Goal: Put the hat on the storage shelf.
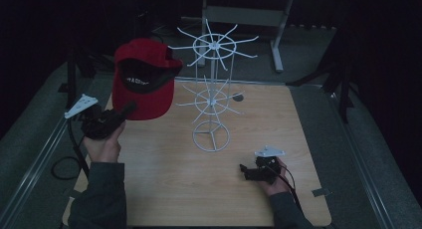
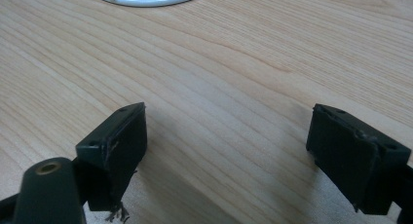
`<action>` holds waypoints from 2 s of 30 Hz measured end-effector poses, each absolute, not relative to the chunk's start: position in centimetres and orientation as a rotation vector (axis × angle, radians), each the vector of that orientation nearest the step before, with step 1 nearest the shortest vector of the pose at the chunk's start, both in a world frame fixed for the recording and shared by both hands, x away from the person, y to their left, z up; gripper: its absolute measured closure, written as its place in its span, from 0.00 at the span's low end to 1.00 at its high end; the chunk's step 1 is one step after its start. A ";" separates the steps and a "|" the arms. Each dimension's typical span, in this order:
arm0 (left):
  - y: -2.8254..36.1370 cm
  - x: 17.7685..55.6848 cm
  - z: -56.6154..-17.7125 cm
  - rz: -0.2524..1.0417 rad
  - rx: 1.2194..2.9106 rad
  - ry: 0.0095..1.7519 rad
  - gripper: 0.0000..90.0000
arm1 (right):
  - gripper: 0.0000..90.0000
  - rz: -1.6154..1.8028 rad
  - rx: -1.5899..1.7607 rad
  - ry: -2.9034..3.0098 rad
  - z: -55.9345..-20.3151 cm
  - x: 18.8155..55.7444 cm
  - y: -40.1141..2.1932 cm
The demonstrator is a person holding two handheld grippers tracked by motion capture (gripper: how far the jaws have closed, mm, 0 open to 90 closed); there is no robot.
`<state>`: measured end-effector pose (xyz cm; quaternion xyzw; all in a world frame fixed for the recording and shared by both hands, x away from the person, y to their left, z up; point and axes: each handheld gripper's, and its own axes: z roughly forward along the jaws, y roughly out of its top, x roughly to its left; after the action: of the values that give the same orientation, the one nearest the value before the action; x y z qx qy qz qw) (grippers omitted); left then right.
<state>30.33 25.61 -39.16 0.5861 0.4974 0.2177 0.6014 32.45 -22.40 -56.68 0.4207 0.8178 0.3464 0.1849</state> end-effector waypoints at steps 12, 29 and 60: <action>25.3 30.2 -38.2 0.527 1.352 1.135 0.95 | 0.16 0.976 1.186 2.305 -56.7 32.5 -22.4; 25.2 30.4 -37.0 0.533 1.333 1.113 0.95 | 0.16 0.976 1.186 2.305 -56.7 32.5 -22.4; 25.3 29.0 -35.8 0.560 1.279 1.051 0.95 | 0.16 0.976 1.188 2.306 -56.7 32.4 -22.4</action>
<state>28.99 25.31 -35.81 0.5610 0.4613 0.2457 0.6420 32.44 -22.40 -56.68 0.4213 0.8178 0.3463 0.1837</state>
